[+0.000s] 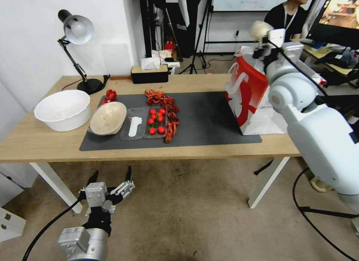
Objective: Pick up the trash from the table and place it into the takeout bag.
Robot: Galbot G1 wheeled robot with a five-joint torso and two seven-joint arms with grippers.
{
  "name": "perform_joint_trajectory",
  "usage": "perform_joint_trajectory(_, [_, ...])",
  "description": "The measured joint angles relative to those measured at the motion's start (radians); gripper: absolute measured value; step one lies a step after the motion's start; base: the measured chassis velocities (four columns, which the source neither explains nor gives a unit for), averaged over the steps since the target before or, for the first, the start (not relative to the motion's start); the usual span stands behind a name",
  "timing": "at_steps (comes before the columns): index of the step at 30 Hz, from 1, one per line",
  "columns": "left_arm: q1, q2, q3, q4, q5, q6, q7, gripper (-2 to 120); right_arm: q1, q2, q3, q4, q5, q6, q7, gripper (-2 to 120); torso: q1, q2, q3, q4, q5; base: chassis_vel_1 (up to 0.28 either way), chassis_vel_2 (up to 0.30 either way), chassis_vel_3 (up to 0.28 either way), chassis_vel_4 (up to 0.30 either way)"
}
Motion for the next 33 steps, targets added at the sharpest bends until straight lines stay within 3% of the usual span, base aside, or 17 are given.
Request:
perform_joint_trajectory(5, [0.000, 0.000, 0.000, -0.001, 0.000, 0.000, 0.000, 100, -0.006, -0.007, 0.008, -0.006, 0.006, -0.001, 0.013, 13, 0.000, 0.000, 0.000, 0.0000, -0.0001, 0.000, 0.000, 0.000, 0.000])
perform_joint_trajectory(28, [0.003, -0.006, 0.004, 0.001, 0.000, -0.004, 0.000, 100, -0.013, 0.022, 0.007, -0.034, -0.030, 0.008, -0.003, 97, 0.000, 0.000, 0.000, 0.0000, -0.0002, 0.000, 0.000, 0.000, 0.000])
perform_joint_trajectory(33, [0.004, -0.005, 0.002, 0.000, -0.002, -0.004, 0.000, 100, -0.016, 0.026, 0.006, -0.033, -0.031, 0.009, -0.004, 100, 0.000, 0.000, 0.000, 0.0000, -0.0002, 0.000, 0.000, 0.000, 0.000])
